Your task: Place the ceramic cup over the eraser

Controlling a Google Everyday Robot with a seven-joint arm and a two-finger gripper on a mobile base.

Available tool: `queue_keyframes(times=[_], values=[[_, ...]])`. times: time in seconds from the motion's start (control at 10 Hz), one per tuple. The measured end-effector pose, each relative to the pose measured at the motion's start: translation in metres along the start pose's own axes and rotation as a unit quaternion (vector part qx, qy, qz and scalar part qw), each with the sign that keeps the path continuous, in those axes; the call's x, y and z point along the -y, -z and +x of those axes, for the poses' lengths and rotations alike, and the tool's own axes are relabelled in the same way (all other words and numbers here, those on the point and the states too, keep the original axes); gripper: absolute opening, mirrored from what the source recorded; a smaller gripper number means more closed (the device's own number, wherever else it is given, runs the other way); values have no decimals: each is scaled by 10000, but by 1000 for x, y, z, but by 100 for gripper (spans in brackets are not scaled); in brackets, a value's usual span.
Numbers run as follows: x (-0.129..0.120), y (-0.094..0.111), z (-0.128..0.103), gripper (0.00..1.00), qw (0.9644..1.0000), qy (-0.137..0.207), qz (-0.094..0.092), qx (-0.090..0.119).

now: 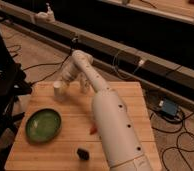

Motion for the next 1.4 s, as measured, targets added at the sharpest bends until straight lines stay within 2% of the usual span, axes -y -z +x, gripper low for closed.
queue_keyframes(times=[0.2, 0.5, 0.6, 0.8, 0.9, 1.1, 1.4], values=[[1, -2, -5, 64, 9999, 18, -56, 83], [0, -6, -2, 39, 9997, 171, -149, -81], [0, -6, 0, 27, 9994, 235, -178, -172], [-1, -1, 1, 8, 9988, 327, -201, -317], [2, 6, 1, 2, 9984, 367, -152, -405], [10, 30, -7, 2, 9978, 455, 47, -476], [16, 50, -25, 2, 9967, 576, 219, -530]])
